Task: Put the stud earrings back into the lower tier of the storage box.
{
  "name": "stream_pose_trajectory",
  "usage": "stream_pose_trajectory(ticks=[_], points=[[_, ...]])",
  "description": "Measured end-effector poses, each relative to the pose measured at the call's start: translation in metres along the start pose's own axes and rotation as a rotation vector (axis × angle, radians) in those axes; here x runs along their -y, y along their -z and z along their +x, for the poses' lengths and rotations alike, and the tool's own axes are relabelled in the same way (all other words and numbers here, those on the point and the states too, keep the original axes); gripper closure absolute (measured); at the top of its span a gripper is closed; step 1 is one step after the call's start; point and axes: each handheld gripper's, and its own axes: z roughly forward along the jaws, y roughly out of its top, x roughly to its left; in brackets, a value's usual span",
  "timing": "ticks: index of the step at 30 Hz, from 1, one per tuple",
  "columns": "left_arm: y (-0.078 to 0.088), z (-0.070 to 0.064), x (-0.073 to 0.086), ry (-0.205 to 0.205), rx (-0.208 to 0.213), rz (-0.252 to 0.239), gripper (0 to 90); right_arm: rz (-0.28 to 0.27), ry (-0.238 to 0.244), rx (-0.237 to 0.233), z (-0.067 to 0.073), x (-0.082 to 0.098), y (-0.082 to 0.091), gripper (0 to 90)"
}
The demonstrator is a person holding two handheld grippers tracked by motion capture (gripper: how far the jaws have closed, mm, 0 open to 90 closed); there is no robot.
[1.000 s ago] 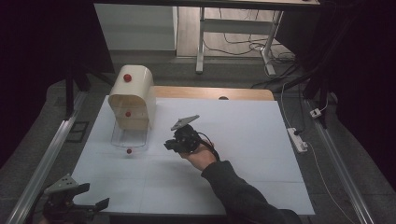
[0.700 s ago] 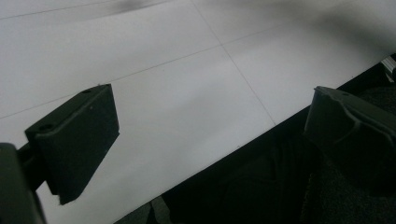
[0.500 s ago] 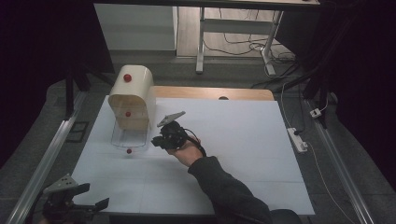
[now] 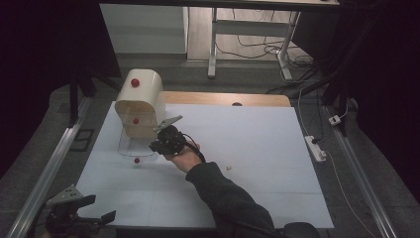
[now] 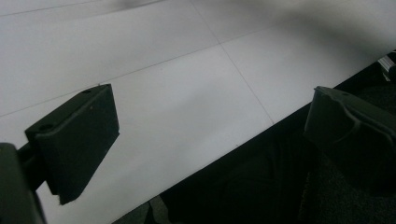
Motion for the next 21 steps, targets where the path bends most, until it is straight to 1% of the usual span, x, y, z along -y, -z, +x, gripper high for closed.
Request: stream_pose_trajectory(ticks=[1, 2, 3, 4, 6, 7, 10, 11, 13, 16, 17, 18, 19, 20, 21], points=[[0.000, 0.000, 0.000, 0.001, 0.001, -0.001, 2.7, 0.006, 0.002, 0.006, 0.001, -0.001, -0.004, 81.6], [0.000, 0.000, 0.000, 0.000, 0.001, -0.001, 2.7, 0.006, 0.002, 0.006, 0.001, -0.001, -0.004, 81.6], [0.000, 0.000, 0.000, -0.002, 0.001, -0.002, 2.8, 0.025, 0.015, 0.015, 0.001, -0.003, -0.005, 81.6], [0.000, 0.000, 0.000, -0.002, 0.002, -0.001, 2.8, 0.010, 0.012, 0.011, 0.001, -0.002, -0.009, 81.5], [0.000, 0.000, 0.000, 0.000, 0.003, -0.003, 2.7, 0.019, 0.018, 0.011, 0.001, -0.002, -0.013, 81.1], [0.000, 0.000, 0.000, 0.000, 0.004, -0.003, 2.7, 0.024, 0.020, 0.015, 0.003, -0.001, -0.015, 76.7], [0.000, 0.001, 0.000, 0.001, 0.005, -0.004, 2.7, 0.027, 0.027, 0.016, 0.003, 0.000, -0.016, 75.4], [0.001, 0.001, 0.000, 0.001, 0.005, -0.004, 2.7, 0.032, 0.038, 0.023, 0.004, 0.000, -0.013, 73.4], [0.000, 0.001, 0.000, 0.002, 0.005, -0.003, 2.7, 0.026, 0.031, 0.023, 0.004, 0.000, -0.011, 71.8], [0.000, 0.000, 0.000, 0.005, 0.006, -0.002, 2.7, 0.040, 0.027, 0.017, 0.004, 0.000, -0.005, 63.8], [0.000, 0.000, 0.000, 0.005, 0.007, -0.001, 2.7, 0.049, 0.039, 0.012, 0.003, 0.002, 0.001, 58.2], [0.000, 0.000, 0.000, 0.006, 0.006, -0.001, 2.7, 0.049, 0.039, 0.012, 0.003, 0.002, 0.001, 58.2], [0.000, 0.000, 0.000, 0.005, 0.005, -0.001, 2.7, 0.054, 0.033, 0.011, 0.003, 0.003, 0.004, 55.4], [0.000, 0.000, 0.000, 0.005, 0.005, 0.000, 2.7, 0.071, 0.031, 0.011, 0.002, 0.006, 0.009, 49.9], [0.000, 0.001, 0.000, 0.004, 0.004, 0.001, 2.7, 0.071, 0.031, 0.011, 0.002, 0.006, 0.009, 49.9]])
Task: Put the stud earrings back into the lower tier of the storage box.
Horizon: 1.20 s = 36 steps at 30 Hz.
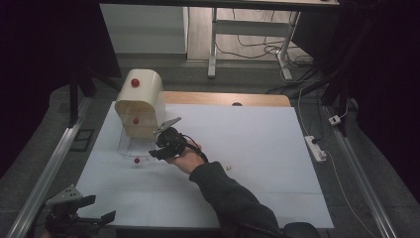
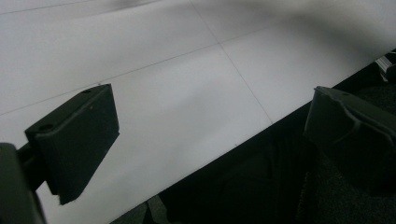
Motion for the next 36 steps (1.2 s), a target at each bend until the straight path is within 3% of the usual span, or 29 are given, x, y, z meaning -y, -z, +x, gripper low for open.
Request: stream_pose_trajectory(ticks=[8, 16, 25, 36], points=[[0.000, 0.000, 0.000, 0.005, 0.000, 0.004, 2.7, 0.009, -0.036, -0.002, -0.003, 0.016, 0.023, 32.2], [-0.001, 0.001, 0.000, 0.006, 0.000, 0.005, 2.8, 0.061, -0.013, -0.003, -0.002, 0.038, 0.043, 14.6], [-0.001, 0.001, -0.001, 0.010, 0.000, 0.007, 2.8, 0.074, -0.030, 0.028, -0.005, 0.060, 0.062, 0.3], [-0.001, 0.001, -0.001, 0.013, 0.001, 0.008, 2.8, 0.080, -0.054, 0.129, -0.023, 0.091, 0.096, 0.0]])
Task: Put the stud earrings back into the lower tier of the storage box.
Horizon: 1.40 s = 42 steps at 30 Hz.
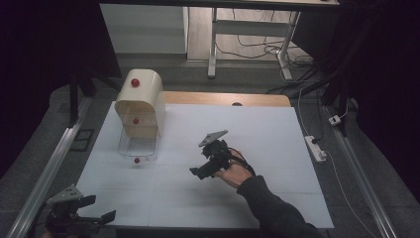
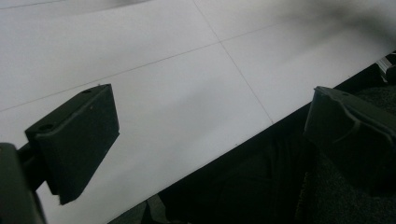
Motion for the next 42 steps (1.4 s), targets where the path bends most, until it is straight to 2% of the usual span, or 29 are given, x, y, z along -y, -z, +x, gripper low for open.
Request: stream_pose_trajectory(ticks=[7, 11, 16, 21, 24, 26, 27, 28, 33, 39, 42], points=[[0.000, 0.000, 0.000, 0.001, -0.001, 0.002, 2.8, 0.034, -0.078, 0.072, -0.034, 0.034, 0.016, 0.0], [0.000, 0.000, 0.000, 0.000, 0.000, 0.002, 2.8, 0.059, -0.074, 0.099, -0.039, 0.044, 0.019, 0.0], [0.000, 0.000, 0.000, 0.000, 0.000, 0.001, 2.8, 0.104, -0.074, 0.102, -0.044, 0.056, 0.016, 0.0], [0.000, 0.000, 0.000, -0.002, 0.001, 0.000, 2.8, 0.165, -0.072, 0.069, -0.049, 0.066, 0.007, 0.1], [0.000, 0.000, 0.000, -0.004, 0.001, 0.000, 2.8, 0.211, -0.045, 0.070, -0.051, 0.070, 0.003, 8.5], [0.000, -0.001, 0.000, -0.005, 0.001, 0.001, 2.8, 0.206, -0.019, 0.071, -0.050, 0.070, 0.005, 16.4], [0.000, -0.001, 0.000, -0.005, 0.001, 0.001, 2.9, 0.197, -0.003, 0.060, -0.052, 0.069, 0.009, 34.0], [0.000, -0.001, 0.000, -0.006, 0.001, 0.001, 2.9, 0.197, -0.003, 0.060, -0.052, 0.069, 0.009, 34.0], [0.000, -0.001, 0.000, -0.010, 0.000, 0.005, 2.9, 0.193, 0.013, 0.047, -0.058, 0.067, 0.013, 65.0], [-0.001, -0.001, -0.001, -0.013, -0.001, 0.007, 3.0, 0.211, 0.042, 0.026, -0.055, 0.064, 0.011, 82.7], [-0.001, -0.002, -0.001, -0.014, -0.001, 0.008, 3.1, 0.226, 0.029, 0.028, -0.055, 0.062, 0.011, 83.0]])
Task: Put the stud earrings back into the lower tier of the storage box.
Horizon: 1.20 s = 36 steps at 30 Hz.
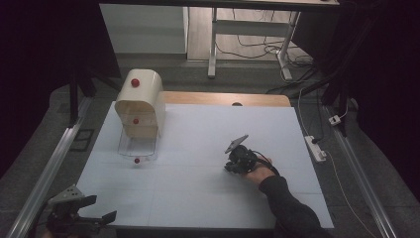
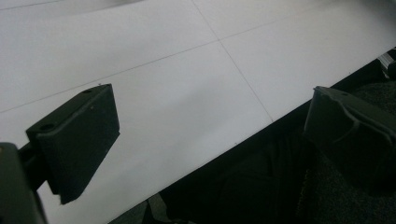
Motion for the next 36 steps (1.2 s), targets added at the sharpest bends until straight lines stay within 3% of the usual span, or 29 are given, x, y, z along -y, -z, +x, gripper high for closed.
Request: stream_pose_trajectory(ticks=[7, 12, 30, 36], points=[[0.000, 0.000, 0.000, 0.000, 0.002, -0.001, 3.0, -0.028, -0.064, -0.039, -0.005, 0.002, 0.002, 83.0], [0.000, 0.000, 0.000, 0.002, 0.003, -0.002, 3.0, -0.095, -0.079, -0.048, -0.002, -0.004, 0.011, 83.0], [0.000, 0.001, 0.000, 0.009, 0.003, 0.000, 3.0, -0.270, -0.072, -0.136, 0.025, -0.041, 0.022, 82.9], [0.000, 0.001, 0.000, 0.010, 0.003, 0.001, 3.0, -0.279, -0.070, -0.136, 0.031, -0.052, 0.020, 82.9]])
